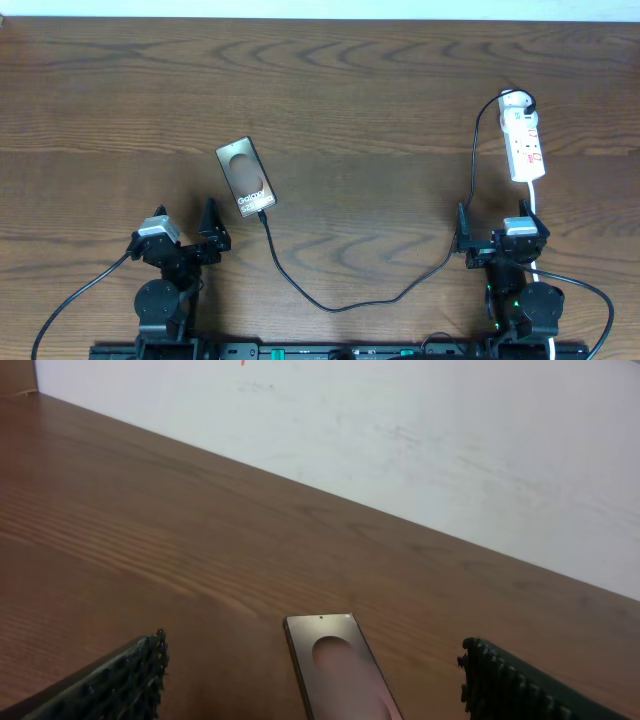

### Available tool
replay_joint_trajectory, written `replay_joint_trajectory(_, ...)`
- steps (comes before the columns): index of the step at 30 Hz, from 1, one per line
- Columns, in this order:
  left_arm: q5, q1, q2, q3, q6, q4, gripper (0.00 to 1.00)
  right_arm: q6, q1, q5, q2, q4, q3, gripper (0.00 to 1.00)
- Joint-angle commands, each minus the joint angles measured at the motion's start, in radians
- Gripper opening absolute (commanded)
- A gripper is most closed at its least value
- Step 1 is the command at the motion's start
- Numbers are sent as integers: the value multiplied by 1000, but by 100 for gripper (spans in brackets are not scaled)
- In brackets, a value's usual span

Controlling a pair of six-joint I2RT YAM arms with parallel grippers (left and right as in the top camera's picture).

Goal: Plug charger to phone and switch on socket

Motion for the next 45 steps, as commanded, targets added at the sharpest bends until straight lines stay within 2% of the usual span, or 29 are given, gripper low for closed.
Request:
replay_joint_trajectory(1, -14, 5, -6, -18, 2, -42, 92, -13, 8, 8, -10, -5, -1, 99)
replay_joint_trajectory(10, -14, 5, -6, -18, 2, -42, 92, -9, 21, 20, -10, -6, -1, 99)
replay_joint_trajectory(16, -14, 5, -6, -18, 2, -42, 92, 163, 55, 198, -10, 4, -1, 99)
replay_joint_trajectory(45, -14, 5, -6, -18, 2, -42, 92, 163, 67, 195, -10, 4, -1, 99)
